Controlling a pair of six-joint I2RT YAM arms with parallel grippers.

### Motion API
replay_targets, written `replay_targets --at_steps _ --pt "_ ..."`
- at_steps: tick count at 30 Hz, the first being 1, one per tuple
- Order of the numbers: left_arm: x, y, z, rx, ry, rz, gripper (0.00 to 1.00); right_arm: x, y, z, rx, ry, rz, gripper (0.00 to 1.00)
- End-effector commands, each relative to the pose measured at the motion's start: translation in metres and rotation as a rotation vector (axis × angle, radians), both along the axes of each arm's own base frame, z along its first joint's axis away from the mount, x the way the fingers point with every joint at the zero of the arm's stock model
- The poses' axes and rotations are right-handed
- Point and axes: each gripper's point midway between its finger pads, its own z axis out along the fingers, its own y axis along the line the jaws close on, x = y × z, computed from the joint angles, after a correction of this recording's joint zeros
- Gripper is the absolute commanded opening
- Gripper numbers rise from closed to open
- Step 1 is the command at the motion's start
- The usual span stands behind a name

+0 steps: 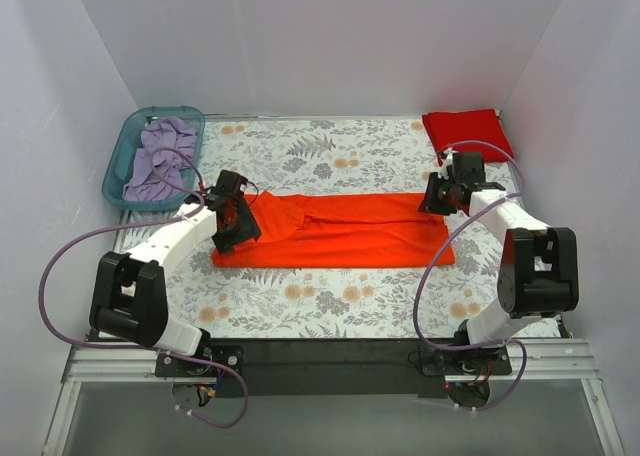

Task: Fold and stack the t-shirts
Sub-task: Fold the tshirt

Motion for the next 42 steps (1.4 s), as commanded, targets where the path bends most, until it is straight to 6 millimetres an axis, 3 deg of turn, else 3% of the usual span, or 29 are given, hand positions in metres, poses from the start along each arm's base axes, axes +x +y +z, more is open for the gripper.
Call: replay_targets --at_steps 1,4,8,14,18,19,22,26,30,36,39,42 --pt "0.047 0.009 0.032 0.031 -0.155 -0.008 0.6 0.01 0.037 0.045 0.125 -0.091 0.096 0.25" --pt "0.073 0.012 0.036 0.007 -0.195 -0.016 0.61 0.009 0.069 0.055 0.235 -0.093 0.152 0.25" --pt "0.1 0.0 0.031 -0.029 -0.181 -0.054 0.57 0.007 0.116 0.068 0.364 -0.114 0.258 0.25" --pt "0.109 -0.007 0.019 -0.056 -0.163 -0.062 0.52 0.001 0.156 0.055 0.401 -0.06 0.345 0.25" --pt "0.13 -0.006 0.019 -0.039 -0.197 -0.074 0.55 -0.004 0.188 0.046 0.47 -0.013 0.397 0.25" --pt "0.14 -0.005 0.018 -0.042 -0.206 -0.068 0.56 0.004 0.196 0.053 0.493 -0.057 0.41 0.25" --pt "0.155 -0.004 0.016 -0.058 -0.207 -0.052 0.56 0.003 0.216 0.05 0.544 -0.036 0.423 0.25" --pt "0.16 -0.001 -0.005 -0.056 -0.172 -0.035 0.5 0.01 0.235 0.038 0.548 -0.015 0.439 0.25" --pt "0.146 0.007 -0.029 -0.057 -0.096 0.012 0.4 0.016 0.243 0.011 0.562 0.036 0.413 0.25" --pt "0.129 0.032 -0.052 0.005 -0.014 0.102 0.39 0.011 0.224 -0.033 0.487 0.097 0.327 0.25" --pt "0.131 0.042 -0.051 0.044 -0.009 0.125 0.39 0.008 0.209 -0.043 0.455 0.104 0.292 0.25" --pt "0.133 0.046 -0.05 0.056 -0.005 0.128 0.4 0.014 0.198 -0.033 0.453 0.071 0.282 0.25"
